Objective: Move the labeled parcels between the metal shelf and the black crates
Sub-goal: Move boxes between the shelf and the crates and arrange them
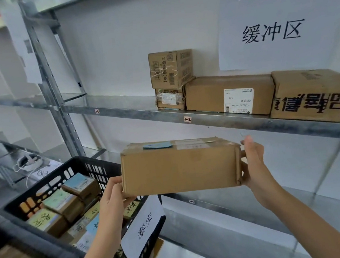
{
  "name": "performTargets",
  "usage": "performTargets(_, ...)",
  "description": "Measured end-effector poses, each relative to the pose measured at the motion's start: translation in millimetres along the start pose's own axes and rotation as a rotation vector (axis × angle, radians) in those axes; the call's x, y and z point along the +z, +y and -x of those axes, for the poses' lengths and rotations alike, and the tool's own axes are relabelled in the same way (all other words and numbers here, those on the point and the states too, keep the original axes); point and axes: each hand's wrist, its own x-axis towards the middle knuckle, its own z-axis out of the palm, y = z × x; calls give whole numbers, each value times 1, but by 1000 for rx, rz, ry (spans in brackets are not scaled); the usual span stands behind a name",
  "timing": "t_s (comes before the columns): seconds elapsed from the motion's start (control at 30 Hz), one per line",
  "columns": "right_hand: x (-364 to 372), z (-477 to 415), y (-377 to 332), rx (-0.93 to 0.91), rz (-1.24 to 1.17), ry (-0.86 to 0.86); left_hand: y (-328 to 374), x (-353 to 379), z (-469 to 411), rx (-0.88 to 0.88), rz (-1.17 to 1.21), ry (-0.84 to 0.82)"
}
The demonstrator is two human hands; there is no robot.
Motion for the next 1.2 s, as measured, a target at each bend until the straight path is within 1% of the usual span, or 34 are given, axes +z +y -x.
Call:
performTargets(0.03,1,-2,3,30,-30,0,-4,-2,0,-13,-12,10)
performTargets(0.13,3,-8,14,88,-13,-10,-13,-7,3,-67,-26,24)
performTargets(0.23,6,-14,23,148,-108,-110,-15,-13,5,-109,14,51)
performTargets(0.33,13,-14,34,119,-151,-200,-16,-17,4,-212,101,81)
performTargets(0.4,19,-15,45,104,-175,-232,-17,-20,3,-300,112,112)
performTargets(0.43,22,-15,49,104,-180,-260,-19,-24,5,-317,101,134)
performTargets(0.57,32,-13,58,149,-163,-389,-20,-42,20,-241,9,151)
performTargets(0.77,60,-17,58,305,-116,-535,-23,-67,33,-243,32,206)
performTargets(0.9,88,-19,53,370,-32,-641,-25,-87,43,-209,24,250)
performTargets(1.2,173,-35,29,328,-21,-801,-11,-139,44,-141,87,377)
